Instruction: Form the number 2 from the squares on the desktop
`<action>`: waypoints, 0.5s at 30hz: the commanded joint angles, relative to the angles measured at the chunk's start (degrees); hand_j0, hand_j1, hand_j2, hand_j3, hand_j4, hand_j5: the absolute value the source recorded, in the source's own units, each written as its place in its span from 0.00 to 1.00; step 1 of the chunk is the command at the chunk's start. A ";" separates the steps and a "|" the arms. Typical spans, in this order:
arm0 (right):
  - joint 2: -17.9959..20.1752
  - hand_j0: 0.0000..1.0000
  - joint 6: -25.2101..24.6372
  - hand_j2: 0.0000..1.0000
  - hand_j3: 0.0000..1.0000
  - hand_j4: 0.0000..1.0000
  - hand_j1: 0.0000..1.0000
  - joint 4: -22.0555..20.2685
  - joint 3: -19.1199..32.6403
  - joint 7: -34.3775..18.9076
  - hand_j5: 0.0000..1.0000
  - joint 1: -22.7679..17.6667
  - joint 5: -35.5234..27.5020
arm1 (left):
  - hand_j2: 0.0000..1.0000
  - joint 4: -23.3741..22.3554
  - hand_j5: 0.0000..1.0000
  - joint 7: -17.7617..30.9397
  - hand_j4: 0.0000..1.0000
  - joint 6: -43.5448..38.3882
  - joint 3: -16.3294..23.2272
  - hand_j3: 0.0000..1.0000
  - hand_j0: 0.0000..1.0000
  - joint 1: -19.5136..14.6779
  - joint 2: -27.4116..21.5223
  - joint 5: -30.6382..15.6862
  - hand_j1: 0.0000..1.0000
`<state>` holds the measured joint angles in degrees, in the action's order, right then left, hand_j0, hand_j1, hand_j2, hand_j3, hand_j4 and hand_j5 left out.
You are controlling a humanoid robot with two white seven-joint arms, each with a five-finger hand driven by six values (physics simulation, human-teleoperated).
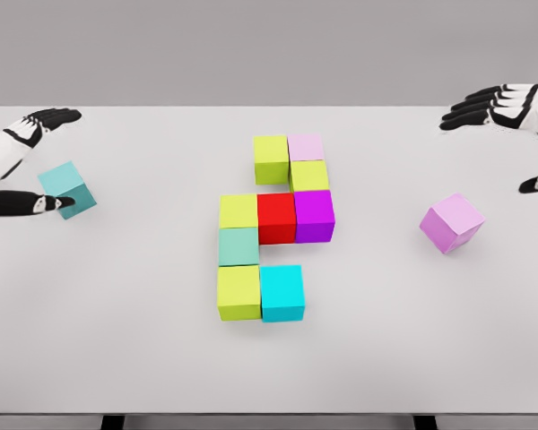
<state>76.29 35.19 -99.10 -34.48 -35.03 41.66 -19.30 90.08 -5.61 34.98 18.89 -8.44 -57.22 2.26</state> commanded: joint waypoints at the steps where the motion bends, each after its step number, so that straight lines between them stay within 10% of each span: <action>1: 2.72 1.00 -0.19 1.00 1.00 1.00 1.00 -0.56 0.11 0.03 1.00 -0.09 -10.57 | 1.00 0.18 1.00 -0.10 1.00 0.02 0.10 1.00 1.00 0.00 -0.08 -8.76 1.00; 9: 5.35 1.00 -0.19 1.00 1.00 1.00 1.00 -1.35 -2.26 0.03 1.00 -0.70 -9.35 | 1.00 3.17 1.00 0.34 1.00 0.02 1.59 1.00 1.00 0.18 -0.35 -14.21 1.00; 15: 8.70 1.00 -0.19 1.00 1.00 1.00 1.00 -1.27 -2.09 0.03 1.00 -2.37 -6.71 | 1.00 3.17 1.00 0.34 1.00 -23.02 2.56 1.00 1.00 0.88 -0.17 -15.79 1.00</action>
<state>83.91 35.19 -100.33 -36.69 -35.03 39.19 -25.94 93.11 -5.26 18.84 21.27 -7.38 -57.34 -12.43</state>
